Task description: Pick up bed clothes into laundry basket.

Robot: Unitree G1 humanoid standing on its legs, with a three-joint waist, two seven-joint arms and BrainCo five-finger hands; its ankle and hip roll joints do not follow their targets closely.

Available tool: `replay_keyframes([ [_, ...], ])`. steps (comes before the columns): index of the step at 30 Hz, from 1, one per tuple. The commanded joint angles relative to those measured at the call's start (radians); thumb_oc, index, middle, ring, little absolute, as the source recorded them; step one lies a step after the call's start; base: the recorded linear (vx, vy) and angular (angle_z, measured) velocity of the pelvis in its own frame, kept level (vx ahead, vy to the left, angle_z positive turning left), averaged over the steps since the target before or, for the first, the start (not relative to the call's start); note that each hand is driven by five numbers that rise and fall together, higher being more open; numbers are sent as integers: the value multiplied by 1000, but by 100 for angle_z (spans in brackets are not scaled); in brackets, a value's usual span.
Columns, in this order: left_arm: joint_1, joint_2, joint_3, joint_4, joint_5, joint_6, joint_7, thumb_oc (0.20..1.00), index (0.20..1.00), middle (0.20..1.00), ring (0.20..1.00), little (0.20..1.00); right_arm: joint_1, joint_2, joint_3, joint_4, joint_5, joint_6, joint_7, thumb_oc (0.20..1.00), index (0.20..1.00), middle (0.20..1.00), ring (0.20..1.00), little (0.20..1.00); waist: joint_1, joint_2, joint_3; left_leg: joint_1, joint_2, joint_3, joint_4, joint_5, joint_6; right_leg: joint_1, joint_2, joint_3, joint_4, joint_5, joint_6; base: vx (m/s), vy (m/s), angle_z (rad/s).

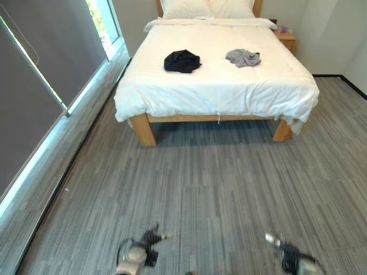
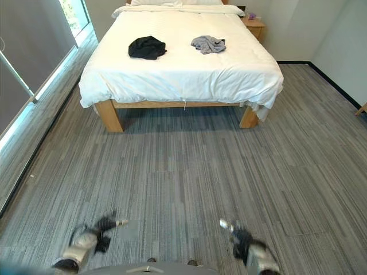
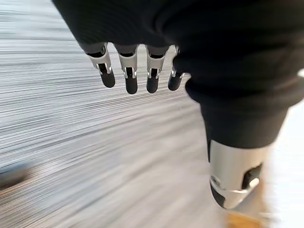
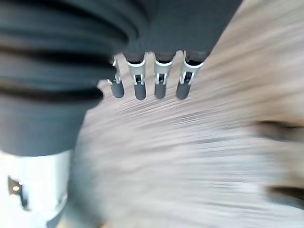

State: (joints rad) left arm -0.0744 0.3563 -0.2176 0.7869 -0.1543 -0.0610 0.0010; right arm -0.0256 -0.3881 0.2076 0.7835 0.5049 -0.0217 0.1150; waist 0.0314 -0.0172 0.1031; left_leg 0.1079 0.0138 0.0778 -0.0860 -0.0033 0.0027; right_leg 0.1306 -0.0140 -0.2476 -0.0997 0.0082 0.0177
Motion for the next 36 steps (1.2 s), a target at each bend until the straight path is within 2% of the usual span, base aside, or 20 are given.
replay_keyframes([
  [1,-32,23,38,-82,-97,-28,21,1000,1000,1000,1000,1000,-11,-45,-42,-189,-61,-17,7,1000,1000,1000,1000,1000,6,-8,-11,-37,38,-32,9,26,-72,-10,-92,12,61,-67,136,-8,10,6],
  [5,42,58,84,-306,-87,-36,16,1000,1000,1000,1000,1000,38,-82,-84,-411,-148,-33,2,1000,1000,1000,1000,1000,9,-5,-12,-33,35,-34,8,21,-68,-6,-96,9,63,-70,138,0,0,0],
  [8,66,38,122,-376,-65,-57,55,1000,1000,1000,1000,1000,60,-45,-141,-483,-303,-77,-93,1000,1000,1000,1000,1000,10,1,-13,-30,31,-36,7,15,-63,-3,-100,8,63,-73,140,0,0,0],
  [10,78,1,145,-399,-90,-74,90,1000,1000,1000,1000,1000,77,5,-151,-449,-296,-93,-118,1000,1000,1000,1000,1000,15,1,-8,-30,29,-39,7,14,-60,-1,-101,6,61,-73,139,0,0,0],
  [12,88,-19,155,-400,-95,-70,95,1000,1000,1000,1000,1000,97,17,-132,-437,-297,-90,-112,1000,1000,1000,1000,1000,17,-3,-2,-32,29,-43,7,16,-60,0,-101,4,57,-73,137,0,0,0],
  [20,143,-17,217,-400,-100,-73,129,1000,1000,1000,1000,1000,124,25,-103,-456,-254,-90,-75,1000,1000,1000,1000,1000,31,-16,19,-53,13,-39,15,7,-50,-17,-120,11,55,-64,150,10,40,-1],
  [22,138,1,230,-412,-105,-77,138,1000,1000,1000,1000,1000,95,11,-104,-469,-257,-97,-85,1000,1000,1000,1000,1000,40,-9,38,-67,-2,-39,38,-10,-32,-54,-152,21,137,-72,161,4,171,-3],
  [23,133,9,233,-417,-96,-76,141,1000,1000,1000,1000,1000,85,8,-108,-483,-259,-102,-91,1000,1000,1000,1000,1000,41,-4,52,-73,-7,-44,49,-20,-19,-103,-172,35,233,-76,168,-24,180,-9],
  [24,128,17,230,-416,-84,-75,148,1000,1000,1000,1000,1000,81,11,-107,-488,-255,-110,-97,1000,1000,1000,1000,1000,35,-2,73,-71,-16,-50,62,-30,-2,-151,-193,53,357,-47,179,-54,222,-16],
  [25,116,28,226,-416,-80,-75,159,1000,1000,1000,1000,1000,69,20,-98,-494,-241,-114,-104,1000,1000,1000,1000,1000,25,3,101,-69,-25,-49,69,-36,16,-214,-218,66,493,13,183,-41,237,4],
  [26,110,30,227,-418,-84,-73,162,1000,1000,1000,1000,1000,64,25,-94,-498,-232,-112,-103,1000,1000,1000,1000,1000,19,14,115,-67,-21,-51,66,-34,25,-275,-220,83,583,43,180,-7,215,21],
  [27,102,30,223,-415,-93,-72,167,1000,1000,1000,1000,1000,61,32,-88,-496,-224,-113,-105,1000,1000,1000,1000,1000,4,26,135,-53,-17,-59,59,-36,29,-322,-210,104,630,68,176,88,148,16],
  [28,92,29,220,-406,-91,-69,172,1000,1000,1000,1000,1000,58,35,-86,-495,-224,-115,-108,1000,1000,1000,1000,1000,-4,32,155,-39,-12,-57,57,-42,30,-368,-208,107,653,66,174,165,79,4],
  [29,90,30,222,-410,-90,-67,170,1000,1000,1000,1000,1000,59,33,-87,-507,-229,-111,-106,1000,1000,1000,1000,1000,-8,32,165,-26,-10,-53,52,-49,27,-402,-216,99,633,54,171,270,0,-2],
  [31,82,34,225,-425,-78,-66,166,1000,1000,1000,1000,1000,68,25,-96,-500,-229,-105,-97,1000,1000,1000,1000,1000,-30,22,173,26,-4,-54,33,-85,2,-441,-200,72,465,38,168,473,-125,5],
  [32,49,37,216,-395,-82,-67,167,1000,1000,1000,1000,1000,80,23,-107,-483,-207,-106,-104,1000,1000,1000,1000,1000,-69,1,177,74,-2,-82,24,-120,-22,-477,-169,101,267,69,187,480,-147,-1],
  [33,47,36,215,-392,-82,-69,167,1000,1000,1000,1000,1000,80,22,-108,-483,-207,-107,-104,1000,1000,1000,1000,1000,-70,11,181,83,9,-83,22,-124,-24,-460,-159,93,250,74,187,491,-156,8],
  [34,32,36,210,-388,-80,-68,164,1000,1000,1000,1000,1000,87,23,-111,-481,-206,-105,-103,1000,1000,1000,1000,1000,-88,2,180,111,15,-96,16,-137,-34,-478,-145,103,178,92,196,196,-48,32],
  [35,31,36,210,-386,-80,-68,164,1000,1000,1000,1000,1000,87,22,-111,-481,-206,-105,-103,1000,1000,1000,1000,1000,-89,9,181,115,23,-96,14,-140,-36,-469,-138,98,167,95,196,532,-163,43],
  [36,13,30,202,-375,-55,-65,167,1000,1000,1000,1000,1000,102,31,-123,-484,-208,-99,-105,1000,1000,1000,1000,1000,-121,7,169,174,53,-113,1,-170,-57,-501,-125,76,97,129,210,518,-176,37],
])
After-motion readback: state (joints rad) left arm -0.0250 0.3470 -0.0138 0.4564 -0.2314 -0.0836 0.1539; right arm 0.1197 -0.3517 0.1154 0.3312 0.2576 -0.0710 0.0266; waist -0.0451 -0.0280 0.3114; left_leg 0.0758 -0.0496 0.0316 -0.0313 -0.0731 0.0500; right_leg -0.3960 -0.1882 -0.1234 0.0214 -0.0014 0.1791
